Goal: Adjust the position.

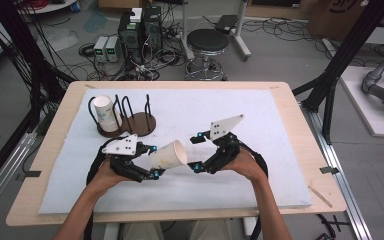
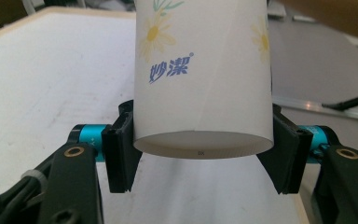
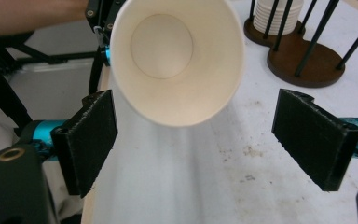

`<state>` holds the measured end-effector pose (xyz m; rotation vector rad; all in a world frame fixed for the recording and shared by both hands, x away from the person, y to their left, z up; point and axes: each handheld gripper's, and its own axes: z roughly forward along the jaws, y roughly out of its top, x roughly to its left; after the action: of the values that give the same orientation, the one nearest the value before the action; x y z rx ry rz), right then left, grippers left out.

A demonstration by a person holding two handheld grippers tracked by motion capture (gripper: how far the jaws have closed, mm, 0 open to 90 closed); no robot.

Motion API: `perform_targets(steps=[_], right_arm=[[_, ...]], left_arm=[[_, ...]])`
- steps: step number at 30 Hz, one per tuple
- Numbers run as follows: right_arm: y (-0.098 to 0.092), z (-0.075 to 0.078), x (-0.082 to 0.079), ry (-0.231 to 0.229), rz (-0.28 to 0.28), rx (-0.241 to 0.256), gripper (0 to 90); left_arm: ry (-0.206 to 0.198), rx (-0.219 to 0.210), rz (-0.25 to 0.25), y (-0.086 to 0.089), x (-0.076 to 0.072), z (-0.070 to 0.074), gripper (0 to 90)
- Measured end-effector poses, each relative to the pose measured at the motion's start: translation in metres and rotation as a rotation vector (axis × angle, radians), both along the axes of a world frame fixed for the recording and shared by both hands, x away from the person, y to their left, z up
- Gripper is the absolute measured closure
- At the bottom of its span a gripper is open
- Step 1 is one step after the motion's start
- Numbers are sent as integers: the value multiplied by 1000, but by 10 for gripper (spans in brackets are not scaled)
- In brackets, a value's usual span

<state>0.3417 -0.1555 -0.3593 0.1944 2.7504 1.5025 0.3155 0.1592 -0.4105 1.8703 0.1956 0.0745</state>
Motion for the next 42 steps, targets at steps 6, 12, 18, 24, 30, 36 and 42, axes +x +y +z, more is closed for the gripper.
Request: perform_targets(steps=[6, 12, 18, 24, 30, 36, 42], right_arm=[[-2, -10, -3, 17, 0, 72, 146], [-4, -20, -4, 37, 3, 111, 151], [-4, -22, -5, 46, 10, 125, 155], [-2, -22, -4, 47, 23, 146, 156], [1, -22, -4, 57, 43, 186, 157], [8, -23, -3, 57, 59, 224, 158], [14, -23, -4, 59, 77, 260, 158]], left_arm=[[6, -94, 3, 4, 1, -4, 370], [8, -158, -3, 3, 2, -3, 369], [9, -163, -9, 1, 1, -3, 370], [3, -176, -27, -9, 1, -3, 369], [1, -210, -42, -17, 2, -3, 370], [-3, -209, -45, -20, 3, -3, 369], [-1, -203, -58, -25, 2, -3, 369]])
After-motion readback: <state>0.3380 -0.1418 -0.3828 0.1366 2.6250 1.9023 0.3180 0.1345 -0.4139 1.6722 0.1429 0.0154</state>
